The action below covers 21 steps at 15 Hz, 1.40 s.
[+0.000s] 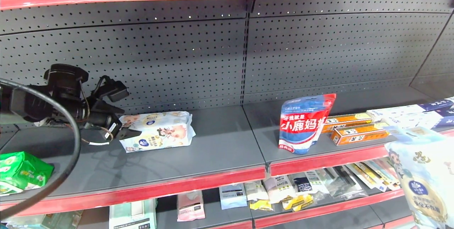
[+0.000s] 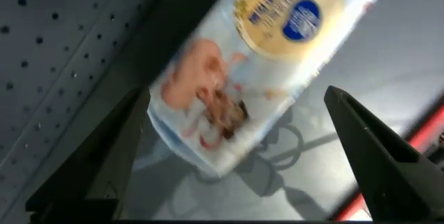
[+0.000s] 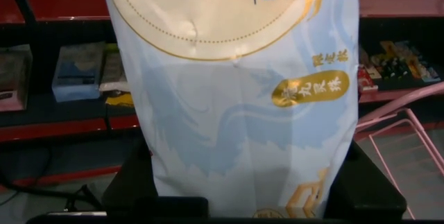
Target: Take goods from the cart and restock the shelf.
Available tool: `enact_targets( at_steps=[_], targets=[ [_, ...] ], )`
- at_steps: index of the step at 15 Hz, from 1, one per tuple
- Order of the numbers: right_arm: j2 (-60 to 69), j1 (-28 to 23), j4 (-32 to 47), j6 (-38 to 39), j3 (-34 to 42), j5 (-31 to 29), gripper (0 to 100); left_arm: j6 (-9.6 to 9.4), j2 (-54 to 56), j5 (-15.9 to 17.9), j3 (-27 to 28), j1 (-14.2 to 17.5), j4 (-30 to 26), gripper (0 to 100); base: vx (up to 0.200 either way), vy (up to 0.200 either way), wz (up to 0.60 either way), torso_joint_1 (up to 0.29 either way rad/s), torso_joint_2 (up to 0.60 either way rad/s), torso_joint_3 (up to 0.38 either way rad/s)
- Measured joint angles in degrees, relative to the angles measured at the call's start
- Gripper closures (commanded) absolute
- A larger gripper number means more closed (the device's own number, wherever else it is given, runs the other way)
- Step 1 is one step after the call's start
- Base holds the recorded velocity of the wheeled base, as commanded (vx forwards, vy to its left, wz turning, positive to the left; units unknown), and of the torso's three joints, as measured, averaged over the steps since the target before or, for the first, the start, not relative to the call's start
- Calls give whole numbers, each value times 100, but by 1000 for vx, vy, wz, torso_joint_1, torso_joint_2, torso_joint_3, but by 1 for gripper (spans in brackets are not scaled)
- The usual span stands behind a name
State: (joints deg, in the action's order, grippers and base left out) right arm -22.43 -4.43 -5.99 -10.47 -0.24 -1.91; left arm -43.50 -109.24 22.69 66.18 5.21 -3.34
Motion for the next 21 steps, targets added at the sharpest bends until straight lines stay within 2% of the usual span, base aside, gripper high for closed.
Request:
enact_targets(
  at_steps=[4,11,14,21],
  targets=[
    [-5,-4,7,2,11,-2,100,-18,-291,0,243,-4,-18,0,0,0,0,0,0,0],
    [5,-6,178,5,-11,-57,100,-18,-606,13,313,-26,-13,0,0,0,0,0,0,0],
    [5,-6,178,2,-13,-55,100,-13,-645,200,311,-157,-18,0,0,0,0,0,0,0],
    [5,-6,178,5,-22,-62,100,-18,-686,207,311,-199,-78,0,0,0,0,0,0,0]
  ],
)
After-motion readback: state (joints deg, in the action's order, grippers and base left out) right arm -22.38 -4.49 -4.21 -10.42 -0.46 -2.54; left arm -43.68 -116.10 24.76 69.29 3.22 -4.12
